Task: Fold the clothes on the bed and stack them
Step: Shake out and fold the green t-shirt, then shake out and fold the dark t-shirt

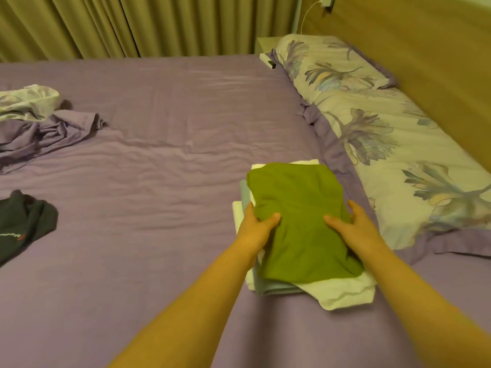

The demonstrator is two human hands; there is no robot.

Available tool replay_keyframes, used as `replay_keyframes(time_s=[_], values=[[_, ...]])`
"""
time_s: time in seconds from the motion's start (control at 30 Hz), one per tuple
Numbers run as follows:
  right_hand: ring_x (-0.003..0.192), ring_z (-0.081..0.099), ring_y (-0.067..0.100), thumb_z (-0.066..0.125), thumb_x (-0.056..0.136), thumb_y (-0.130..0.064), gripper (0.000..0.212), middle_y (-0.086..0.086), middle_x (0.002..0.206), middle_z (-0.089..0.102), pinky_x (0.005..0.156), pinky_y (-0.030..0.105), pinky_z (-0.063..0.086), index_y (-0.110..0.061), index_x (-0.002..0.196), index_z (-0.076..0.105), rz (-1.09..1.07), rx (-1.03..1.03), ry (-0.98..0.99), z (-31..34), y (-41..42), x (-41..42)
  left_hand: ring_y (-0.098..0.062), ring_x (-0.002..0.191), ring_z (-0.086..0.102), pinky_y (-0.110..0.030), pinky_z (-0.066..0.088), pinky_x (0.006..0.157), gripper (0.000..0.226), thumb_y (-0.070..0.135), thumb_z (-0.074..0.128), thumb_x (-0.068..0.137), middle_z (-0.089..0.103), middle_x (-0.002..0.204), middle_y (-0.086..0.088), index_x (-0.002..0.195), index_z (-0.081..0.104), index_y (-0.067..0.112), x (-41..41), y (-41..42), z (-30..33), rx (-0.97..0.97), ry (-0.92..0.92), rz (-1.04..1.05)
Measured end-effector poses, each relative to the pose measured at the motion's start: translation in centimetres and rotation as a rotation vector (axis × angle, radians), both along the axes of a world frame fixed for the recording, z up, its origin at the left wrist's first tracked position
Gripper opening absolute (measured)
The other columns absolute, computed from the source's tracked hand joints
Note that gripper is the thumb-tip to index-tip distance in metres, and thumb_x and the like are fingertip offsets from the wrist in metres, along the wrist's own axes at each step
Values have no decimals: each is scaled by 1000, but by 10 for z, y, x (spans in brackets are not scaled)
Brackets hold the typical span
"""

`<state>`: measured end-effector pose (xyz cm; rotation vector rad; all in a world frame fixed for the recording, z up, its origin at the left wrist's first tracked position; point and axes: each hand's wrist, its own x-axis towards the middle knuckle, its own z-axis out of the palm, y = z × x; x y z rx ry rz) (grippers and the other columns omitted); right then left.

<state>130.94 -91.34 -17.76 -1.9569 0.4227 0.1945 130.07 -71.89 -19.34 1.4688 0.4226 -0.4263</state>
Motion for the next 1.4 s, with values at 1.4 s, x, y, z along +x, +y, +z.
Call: replay_keyframes(time_s=[1.4], values=[[129,44,20,36,94,-49,62,-3,142,45,102,32,34,-25,149,19,1212,-1014,-245,39,373,-206,-29,119,53,-35,45,96,37,30,42,99,58,130,-10,131,54,16,-278,336,38,1000,286,-242]])
